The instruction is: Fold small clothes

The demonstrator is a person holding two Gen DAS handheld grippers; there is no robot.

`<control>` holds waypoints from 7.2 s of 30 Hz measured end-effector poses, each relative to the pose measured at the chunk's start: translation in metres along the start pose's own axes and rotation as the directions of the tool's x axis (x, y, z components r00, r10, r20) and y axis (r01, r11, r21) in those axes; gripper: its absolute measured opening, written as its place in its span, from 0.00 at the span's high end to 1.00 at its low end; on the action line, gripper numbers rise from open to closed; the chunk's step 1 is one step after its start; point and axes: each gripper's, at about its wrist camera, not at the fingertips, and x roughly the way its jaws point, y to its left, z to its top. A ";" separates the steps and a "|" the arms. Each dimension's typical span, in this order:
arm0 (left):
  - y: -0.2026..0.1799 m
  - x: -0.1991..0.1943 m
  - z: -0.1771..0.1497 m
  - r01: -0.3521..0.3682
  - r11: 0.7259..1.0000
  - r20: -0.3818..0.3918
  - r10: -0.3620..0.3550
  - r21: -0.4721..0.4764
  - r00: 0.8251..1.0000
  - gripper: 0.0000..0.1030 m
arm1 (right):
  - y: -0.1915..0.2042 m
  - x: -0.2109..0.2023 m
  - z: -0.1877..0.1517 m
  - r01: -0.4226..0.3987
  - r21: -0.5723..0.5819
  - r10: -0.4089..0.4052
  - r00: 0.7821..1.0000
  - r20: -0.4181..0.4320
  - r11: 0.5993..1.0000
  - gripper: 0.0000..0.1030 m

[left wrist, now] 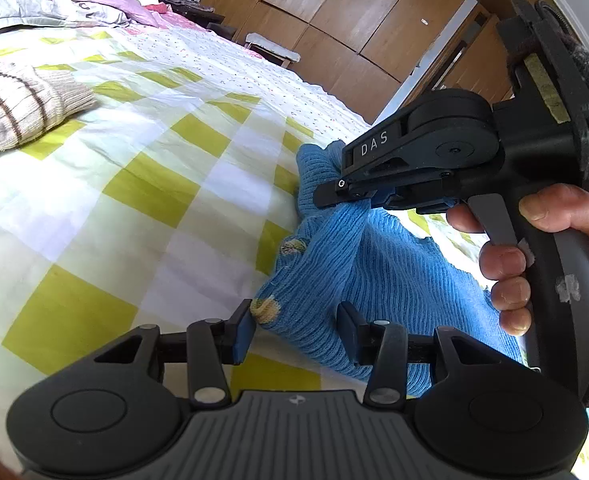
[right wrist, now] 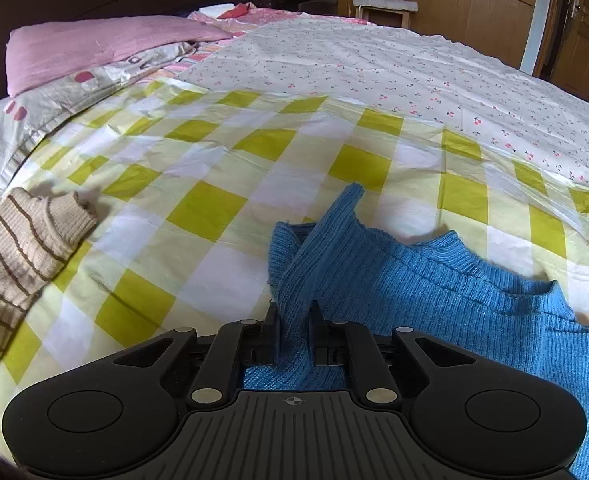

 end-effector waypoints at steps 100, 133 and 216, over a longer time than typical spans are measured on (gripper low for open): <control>-0.259 0.031 -0.086 0.197 0.789 -0.228 -0.074 0.582 0.971 0.84 | -0.309 -0.092 -0.158 -0.163 0.629 0.032 0.976 0.214 0.760 0.83; -0.206 0.046 -0.038 0.032 0.871 -0.198 0.075 0.490 0.977 0.83 | -0.272 -0.092 -0.154 -0.069 0.431 0.012 0.991 0.135 0.900 0.94; -0.153 0.098 0.019 0.235 0.946 -0.270 -0.172 0.222 0.947 0.38 | -0.287 -0.078 -0.189 -0.321 0.616 0.216 0.946 0.240 0.719 0.40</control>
